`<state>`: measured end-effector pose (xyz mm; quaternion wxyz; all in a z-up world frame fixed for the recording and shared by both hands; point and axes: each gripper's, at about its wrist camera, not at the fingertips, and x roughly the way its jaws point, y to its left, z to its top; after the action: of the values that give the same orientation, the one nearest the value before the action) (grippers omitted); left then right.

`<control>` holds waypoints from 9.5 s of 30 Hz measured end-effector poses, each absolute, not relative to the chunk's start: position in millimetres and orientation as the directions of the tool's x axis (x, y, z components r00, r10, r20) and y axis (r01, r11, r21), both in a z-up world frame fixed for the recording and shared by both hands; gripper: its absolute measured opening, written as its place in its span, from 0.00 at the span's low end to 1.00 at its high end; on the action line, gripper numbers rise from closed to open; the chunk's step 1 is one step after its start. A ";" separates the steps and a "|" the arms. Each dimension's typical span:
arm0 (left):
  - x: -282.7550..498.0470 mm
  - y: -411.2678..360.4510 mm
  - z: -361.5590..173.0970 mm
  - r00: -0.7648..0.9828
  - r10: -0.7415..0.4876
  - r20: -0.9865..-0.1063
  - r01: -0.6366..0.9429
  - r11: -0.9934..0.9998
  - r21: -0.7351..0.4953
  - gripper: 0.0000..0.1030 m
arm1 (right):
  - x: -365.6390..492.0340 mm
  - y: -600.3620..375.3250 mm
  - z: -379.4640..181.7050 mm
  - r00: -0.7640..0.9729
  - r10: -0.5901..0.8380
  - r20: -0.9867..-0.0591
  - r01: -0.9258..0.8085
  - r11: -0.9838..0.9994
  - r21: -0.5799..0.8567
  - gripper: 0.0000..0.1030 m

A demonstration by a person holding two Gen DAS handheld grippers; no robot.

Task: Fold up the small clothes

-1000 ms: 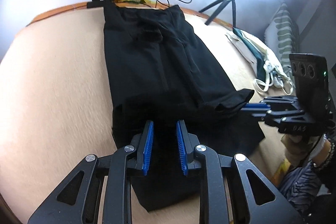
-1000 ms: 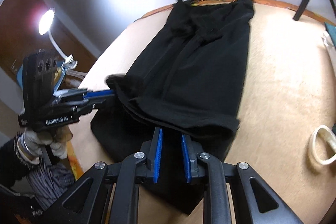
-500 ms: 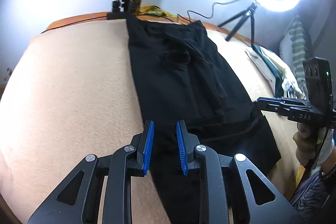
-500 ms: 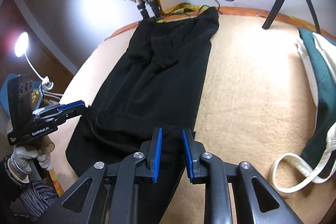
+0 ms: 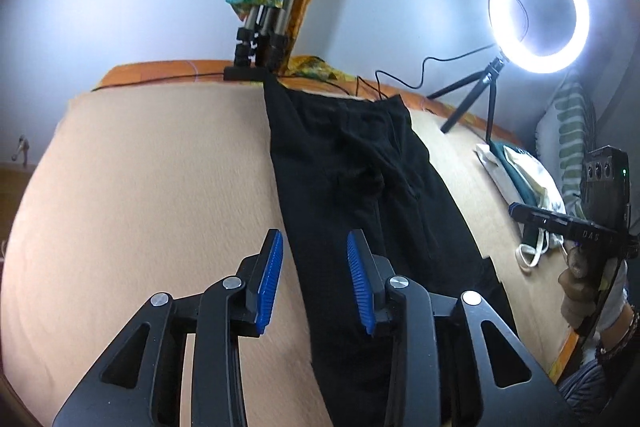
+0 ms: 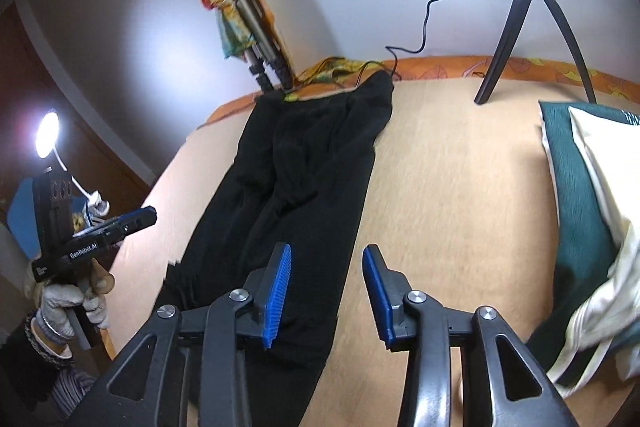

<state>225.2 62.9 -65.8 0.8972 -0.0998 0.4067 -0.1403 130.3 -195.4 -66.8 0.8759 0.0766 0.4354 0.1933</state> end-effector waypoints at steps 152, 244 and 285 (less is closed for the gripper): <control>88.3 -27.9 -82.8 0.483 -0.403 -0.777 0.626 0.780 -0.015 0.43 | -31.8 -114.0 -78.1 0.424 0.398 -0.813 -0.633 0.773 0.049 0.31; 252.4 86.4 -107.3 0.574 -0.419 -0.703 0.032 0.870 -0.492 0.10 | 166.1 -193.8 -86.1 0.531 0.333 -0.779 -0.133 0.941 0.312 0.08; 119.1 87.7 -124.1 0.379 -0.689 -0.618 -0.086 0.639 -0.765 0.38 | 152.6 -211.5 -99.4 0.392 0.581 -0.713 -0.161 0.807 0.569 0.50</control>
<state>119.0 87.7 -124.1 0.7417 -0.3735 0.5188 -0.2029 152.6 -211.5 -99.4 0.8077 0.2095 0.5009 0.2299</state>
